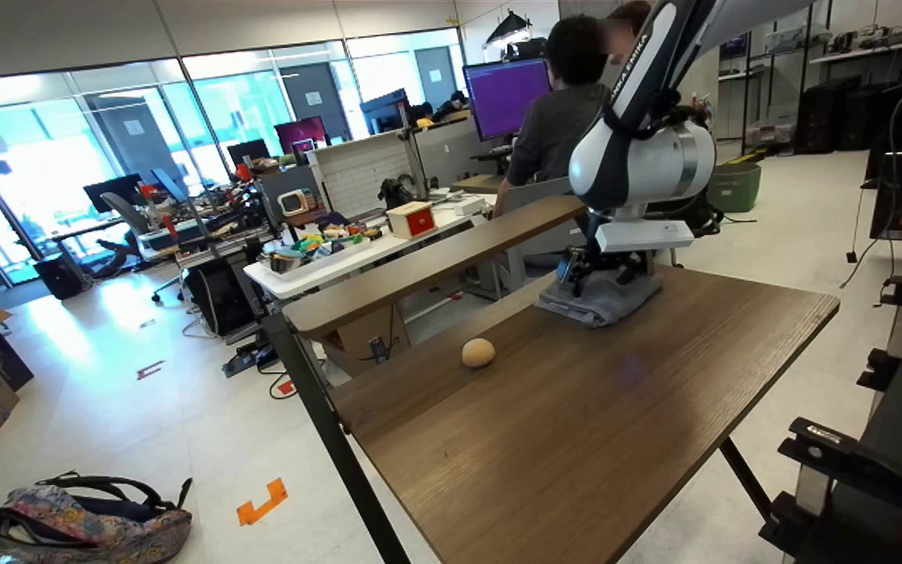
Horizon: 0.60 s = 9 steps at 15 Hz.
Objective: Move the potato to the left, use the grey towel to wipe the tabletop
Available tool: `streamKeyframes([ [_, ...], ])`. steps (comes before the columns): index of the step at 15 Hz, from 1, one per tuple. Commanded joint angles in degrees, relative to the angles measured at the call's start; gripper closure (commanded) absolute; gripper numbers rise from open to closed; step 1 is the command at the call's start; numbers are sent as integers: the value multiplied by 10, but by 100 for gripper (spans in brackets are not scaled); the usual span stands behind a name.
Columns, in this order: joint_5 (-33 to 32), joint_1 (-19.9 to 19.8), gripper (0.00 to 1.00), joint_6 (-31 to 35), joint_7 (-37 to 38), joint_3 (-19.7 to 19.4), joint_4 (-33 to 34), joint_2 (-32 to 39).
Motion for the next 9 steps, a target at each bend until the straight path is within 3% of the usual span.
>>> streamKeyframes([
  [1, -33, 6, 0, -56, -41, -12, -87, -73],
  [5, -60, 18, 0, -106, -71, -9, -121, -85],
  [9, -71, 46, 0, -87, -79, 4, -163, -75],
])
